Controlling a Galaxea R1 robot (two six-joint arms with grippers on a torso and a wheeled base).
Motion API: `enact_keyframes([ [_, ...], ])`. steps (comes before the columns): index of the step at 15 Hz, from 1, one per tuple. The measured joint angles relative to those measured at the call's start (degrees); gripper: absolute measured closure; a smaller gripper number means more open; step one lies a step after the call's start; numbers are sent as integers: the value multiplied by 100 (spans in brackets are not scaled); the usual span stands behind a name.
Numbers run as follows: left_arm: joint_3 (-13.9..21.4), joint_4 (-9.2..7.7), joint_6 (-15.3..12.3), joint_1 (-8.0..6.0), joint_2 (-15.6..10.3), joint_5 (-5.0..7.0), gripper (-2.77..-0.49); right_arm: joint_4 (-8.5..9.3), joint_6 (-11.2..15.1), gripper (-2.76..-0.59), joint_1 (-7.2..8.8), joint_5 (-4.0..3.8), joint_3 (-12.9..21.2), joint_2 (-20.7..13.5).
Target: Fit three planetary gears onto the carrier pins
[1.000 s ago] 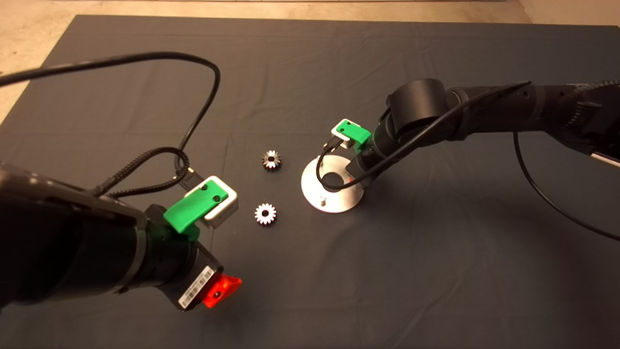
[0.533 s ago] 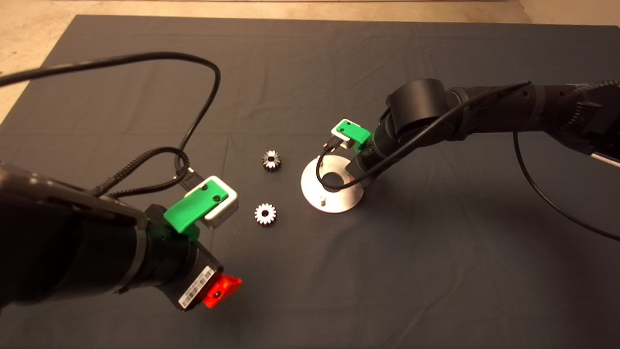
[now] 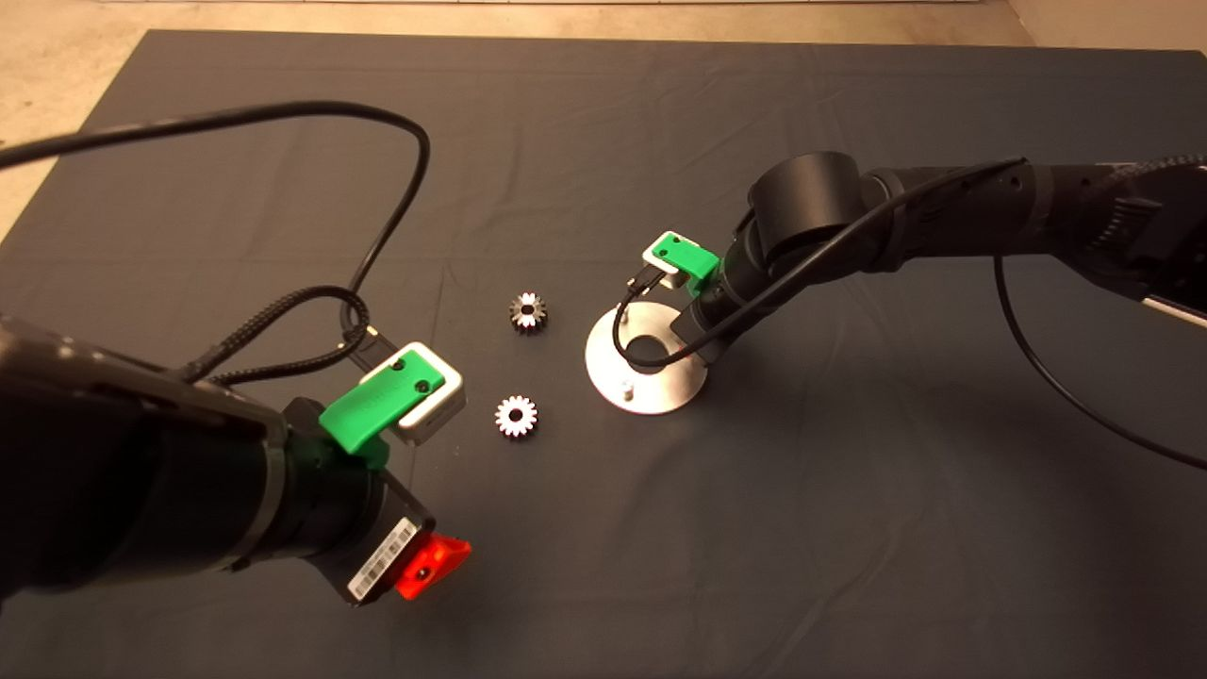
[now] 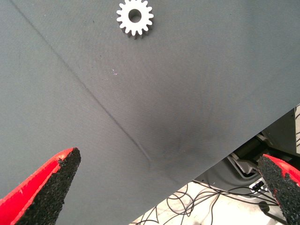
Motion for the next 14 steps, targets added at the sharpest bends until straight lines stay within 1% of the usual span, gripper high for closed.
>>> enact_keyframes([
  [2,0,0,0,0,0,0,-277,0,0,-102,0,0,-1,5],
  [4,0,0,-1,-1,0,0,-277,0,0,-102,0,-47,-12,38],
  [5,0,0,-2,-1,0,-2,-277,-1,0,-102,0,-85,-30,66],
  [6,0,0,-2,-1,1,-2,-277,-21,-2,-103,-38,-27,-84,93],
  [7,0,-4,-2,-12,0,0,-277,-116,0,-103,-136,11,-150,99],
  [9,12,-6,-2,-15,0,5,-277,-112,-6,-103,-149,74,-265,126],
  [10,12,-4,-2,-15,1,-2,-277,-107,-6,-103,-157,89,-317,137],
  [14,12,-4,-2,-15,0,2,-277,-113,-6,-103,-160,91,-329,140],
])
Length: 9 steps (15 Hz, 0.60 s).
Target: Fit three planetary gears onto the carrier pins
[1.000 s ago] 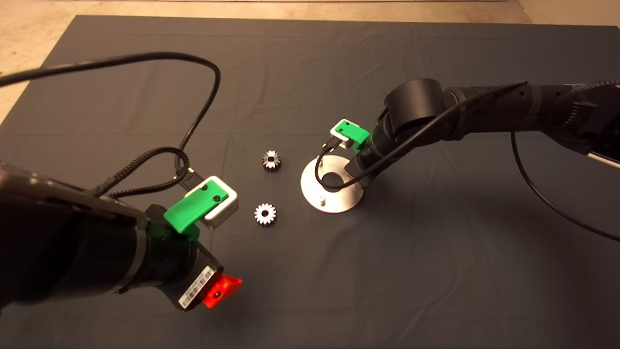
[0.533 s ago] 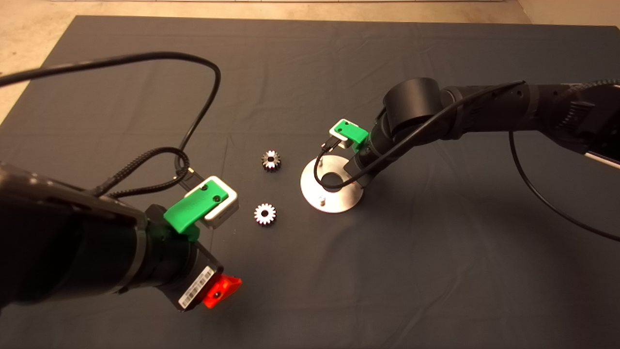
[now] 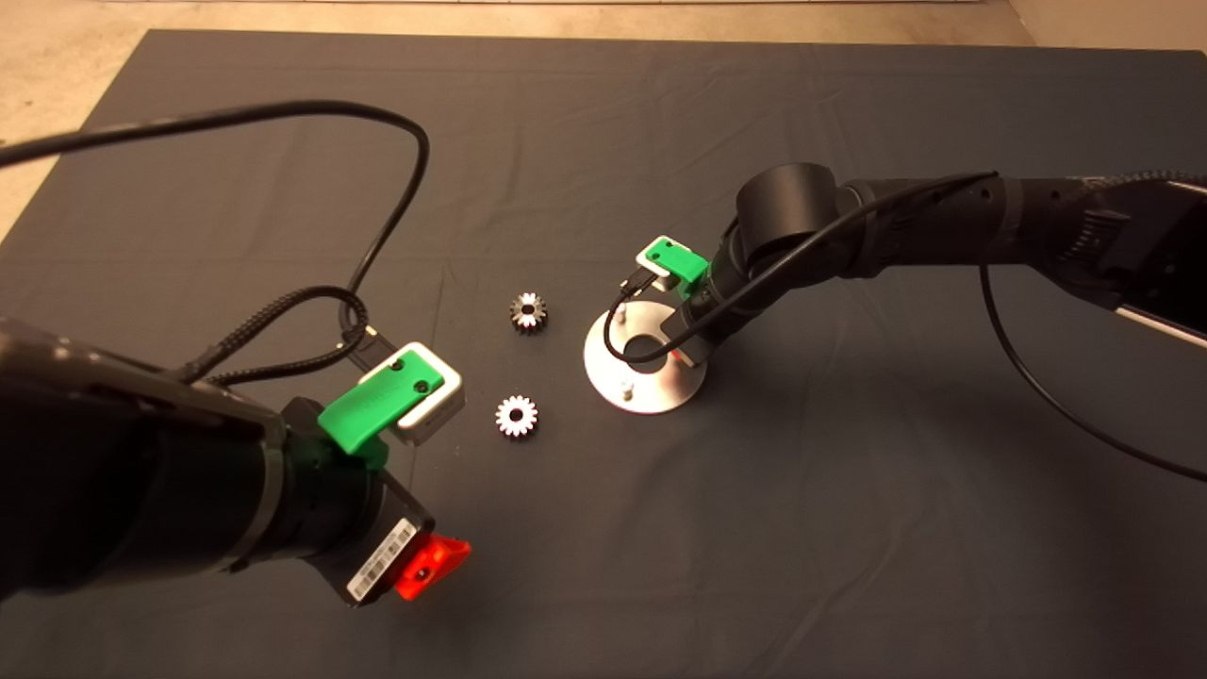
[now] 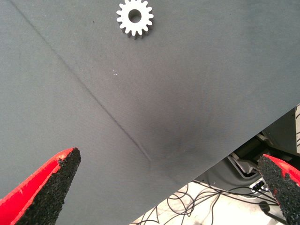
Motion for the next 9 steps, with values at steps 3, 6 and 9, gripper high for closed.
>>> enact_keyframes([
  [3,0,0,0,0,0,0,-277,0,2,-104,0,-2,0,0],
  [6,0,0,0,0,0,0,-277,0,0,-107,2,-2,0,0],
  [9,0,0,0,0,0,0,-277,0,0,-111,2,-13,0,2],
])
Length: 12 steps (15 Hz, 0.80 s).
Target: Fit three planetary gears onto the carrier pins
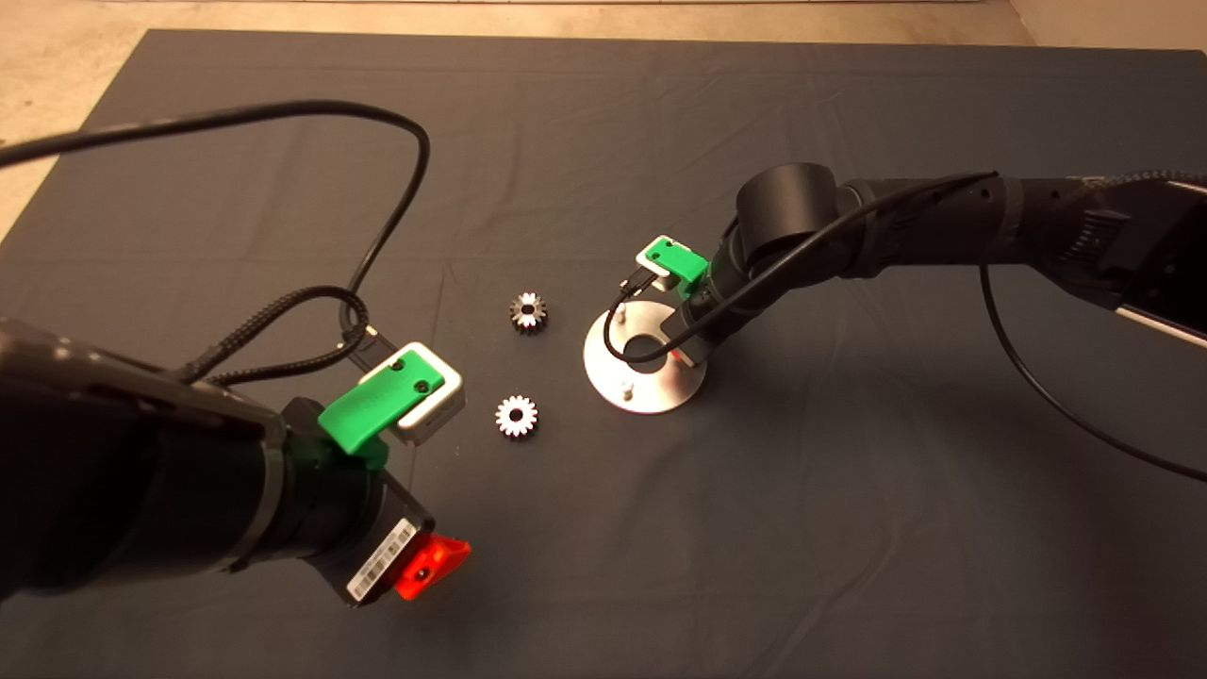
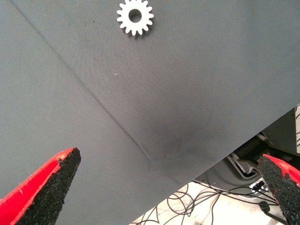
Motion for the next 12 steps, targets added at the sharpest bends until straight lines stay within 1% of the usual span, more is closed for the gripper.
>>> enact_keyframes([
  [3,0,0,0,0,0,0,-277,-16,0,-117,-14,-2,-17,-2],
  [6,0,0,0,0,0,-2,-277,-29,0,-131,-38,-17,-38,-2],
  [7,0,0,0,0,0,0,-277,-29,0,-142,-38,-30,-38,-2],
  [8,0,0,0,0,0,0,-277,-29,0,-142,-38,-33,-38,-1],
  [9,0,-2,0,0,0,0,-277,-29,0,-153,-38,-35,-38,0],
  [11,0,0,0,0,0,0,-277,-29,0,-159,-35,-46,-38,0],
  [12,0,0,0,0,0,0,-277,-27,0,-169,-16,-48,-38,5],
])
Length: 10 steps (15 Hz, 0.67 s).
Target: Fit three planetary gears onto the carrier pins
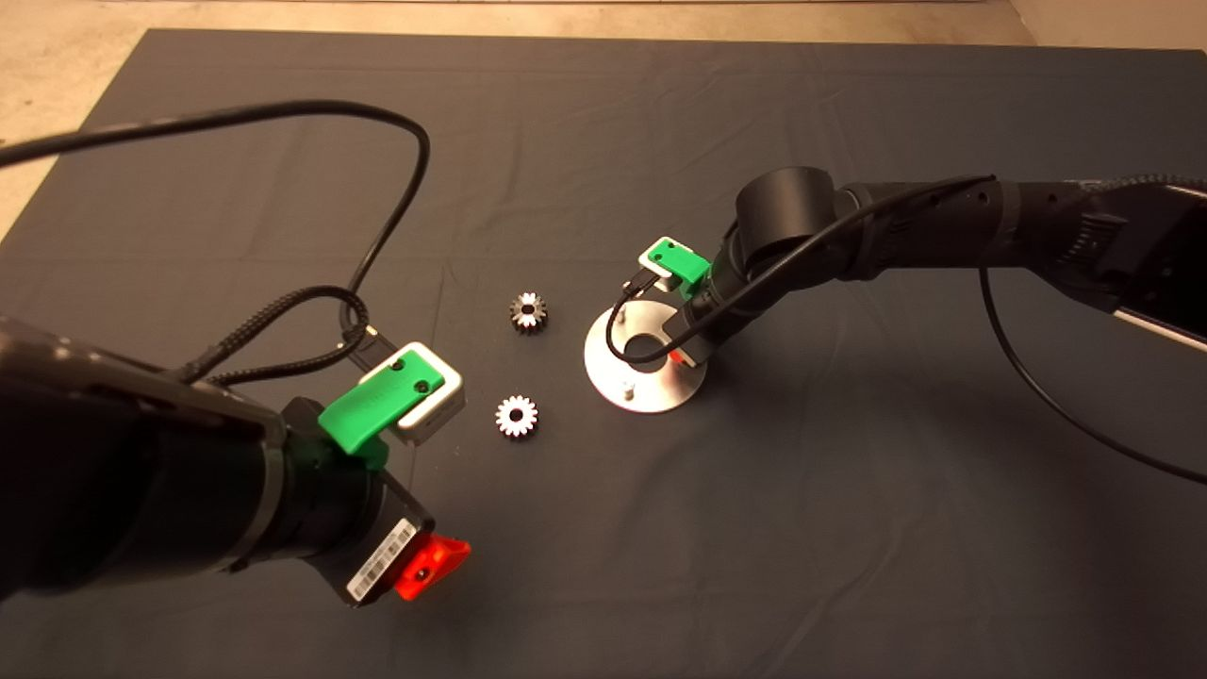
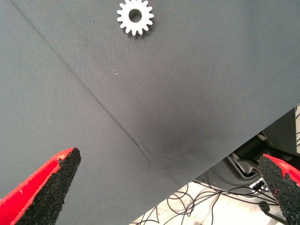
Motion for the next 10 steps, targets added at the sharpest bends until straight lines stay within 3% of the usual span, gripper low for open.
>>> enact_keyframes([
  [2,0,0,0,-1,1,-2,-277,60,-1,-183,173,0,-11,34],
  [3,0,0,0,0,1,-2,-277,210,-5,-186,309,0,-30,45],
  [6,0,0,0,-2,1,-2,-277,1037,-79,-200,665,-5,-113,43],
  [8,0,0,0,0,0,0,-277,1568,-225,-200,796,-24,-130,45],
  [9,0,0,0,-2,1,0,-277,1947,-335,-200,873,-71,-130,45],
  [10,0,0,0,-2,1,0,-277,2219,-420,-200,918,-188,-104,41],
])
